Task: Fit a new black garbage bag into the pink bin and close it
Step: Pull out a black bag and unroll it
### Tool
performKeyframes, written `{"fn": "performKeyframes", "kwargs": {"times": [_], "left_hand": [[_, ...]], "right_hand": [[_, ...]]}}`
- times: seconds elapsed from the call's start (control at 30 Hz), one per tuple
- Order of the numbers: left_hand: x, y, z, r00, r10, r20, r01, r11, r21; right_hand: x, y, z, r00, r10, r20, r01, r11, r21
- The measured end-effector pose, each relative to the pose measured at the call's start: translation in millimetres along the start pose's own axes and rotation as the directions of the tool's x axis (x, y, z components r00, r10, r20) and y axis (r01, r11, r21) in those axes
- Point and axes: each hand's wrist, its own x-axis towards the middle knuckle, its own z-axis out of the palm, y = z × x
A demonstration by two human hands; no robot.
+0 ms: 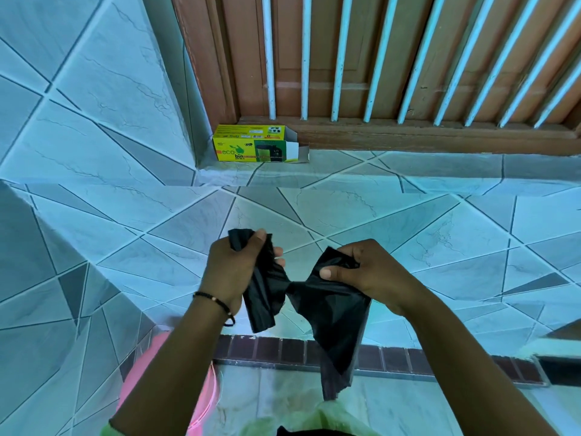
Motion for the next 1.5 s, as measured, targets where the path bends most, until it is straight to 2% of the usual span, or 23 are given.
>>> {"fn": "performKeyframes", "kwargs": {"times": [0.13,0.23,0.33,0.43,0.57,0.8,0.87,1.0,1.07,1.17,1.23,1.37,1.5], "left_hand": [[0.5,4.4,-1.6,0.994,-0.049,0.100,0.044,0.997,0.057],[2.6,2.3,1.3,0.992,-0.043,0.115,0.038,0.998,0.046],[6.5,-0.9,-3.4,0.988,-0.074,0.134,0.069,0.997,0.036],[7.9,-4.5,-6.7,0.980,-0.116,0.164,0.091,0.984,0.153],[11.2,-8.6,-5.1,0.977,-0.142,0.160,0.085,0.945,0.315],[16.9,-11.5,-4.5,0.983,-0.156,0.099,0.114,0.934,0.337],[15.3,-10.1,-1.8,0.986,-0.134,0.098,0.094,0.938,0.335],[16.3,-7.4,3.1,0.988,-0.116,0.104,0.078,0.947,0.311],[15.7,-2.3,5.2,0.968,-0.199,0.154,0.158,0.957,0.243],[15.0,4.7,0.4,0.870,-0.386,0.306,0.361,0.922,0.138],[16.9,5.3,-5.4,0.833,-0.414,0.366,0.403,0.908,0.110],[13.7,6.3,-8.8,0.860,-0.327,0.393,0.302,0.945,0.125],[6.7,2.8,-2.5,0.916,-0.179,0.360,0.074,0.955,0.287]], "right_hand": [[-1.1,2.8,-4.3,0.996,0.022,0.085,-0.021,1.000,-0.001],[-1.4,2.5,-3.3,0.987,0.055,0.150,-0.051,0.998,-0.035],[-2.2,6.5,-5.9,0.984,0.097,0.151,-0.091,0.995,-0.049],[-1.5,12.7,-6.6,0.975,0.127,0.181,-0.120,0.992,-0.050],[1.0,16.5,-2.8,0.970,0.059,0.237,-0.100,0.981,0.168],[3.6,20.5,9.0,0.972,0.078,0.223,-0.165,0.898,0.407],[2.7,19.8,8.9,0.959,0.072,0.274,-0.179,0.904,0.388],[1.5,20.2,11.1,0.940,0.116,0.321,-0.184,0.964,0.190],[1.5,20.5,12.5,0.942,0.105,0.319,-0.169,0.969,0.178],[3.3,20.8,13.1,0.962,0.087,0.259,-0.157,0.952,0.264],[4.0,20.0,12.2,0.968,0.105,0.227,-0.181,0.921,0.344],[6.8,20.1,11.3,0.965,0.125,0.233,-0.218,0.875,0.433],[8.7,22.9,12.7,0.949,0.176,0.261,-0.275,0.867,0.415]]}}
